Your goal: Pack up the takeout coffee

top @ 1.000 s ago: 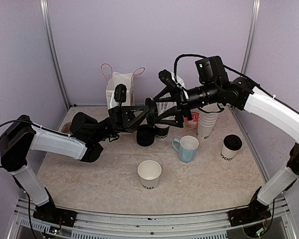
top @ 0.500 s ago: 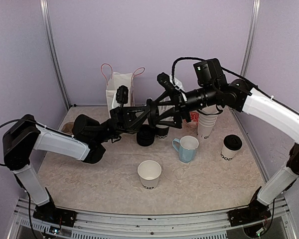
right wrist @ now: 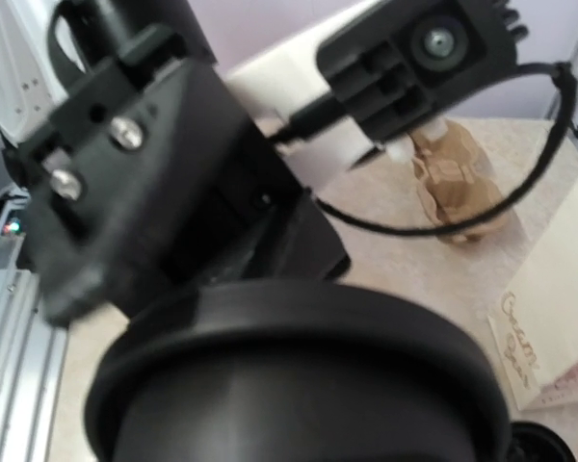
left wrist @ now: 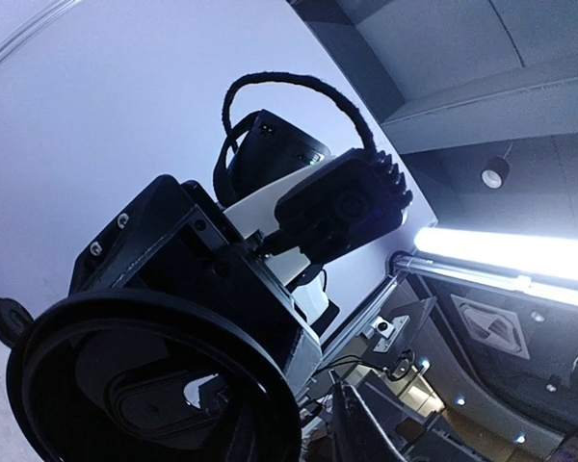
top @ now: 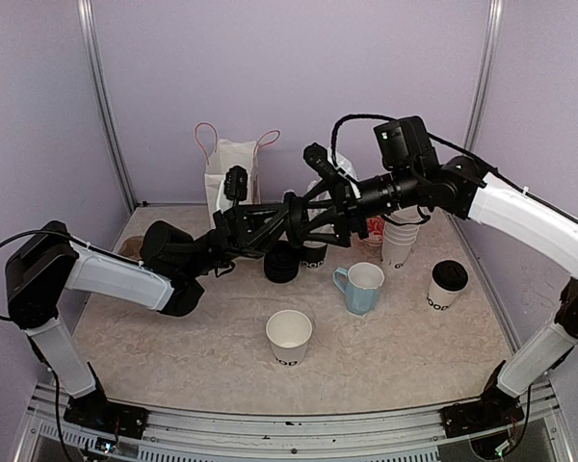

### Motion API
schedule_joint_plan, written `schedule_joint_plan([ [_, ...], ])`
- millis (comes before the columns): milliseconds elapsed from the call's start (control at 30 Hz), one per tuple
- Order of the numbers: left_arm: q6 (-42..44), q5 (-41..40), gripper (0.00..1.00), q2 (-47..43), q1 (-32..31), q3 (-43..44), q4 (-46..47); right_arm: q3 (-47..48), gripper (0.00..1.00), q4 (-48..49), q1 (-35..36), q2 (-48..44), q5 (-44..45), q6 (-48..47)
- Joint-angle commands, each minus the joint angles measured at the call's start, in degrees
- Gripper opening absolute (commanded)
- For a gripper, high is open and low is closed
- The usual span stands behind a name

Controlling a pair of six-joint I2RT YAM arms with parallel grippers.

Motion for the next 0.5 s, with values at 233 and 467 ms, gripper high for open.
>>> schedule_joint_plan([
  [233,23.96,-6.18,0.45,-17.69,0.54,-4.08,-43.15,-8.94,0.14,-1.50,-1.03,-6.28,6.77,-5.44],
  [467,36.90,-33.16,0.40,-27.77,-1.76,-7.48,-87.02,-9.70,0.17,-9.25,-1.14,-5.88,6.18,-13.08],
])
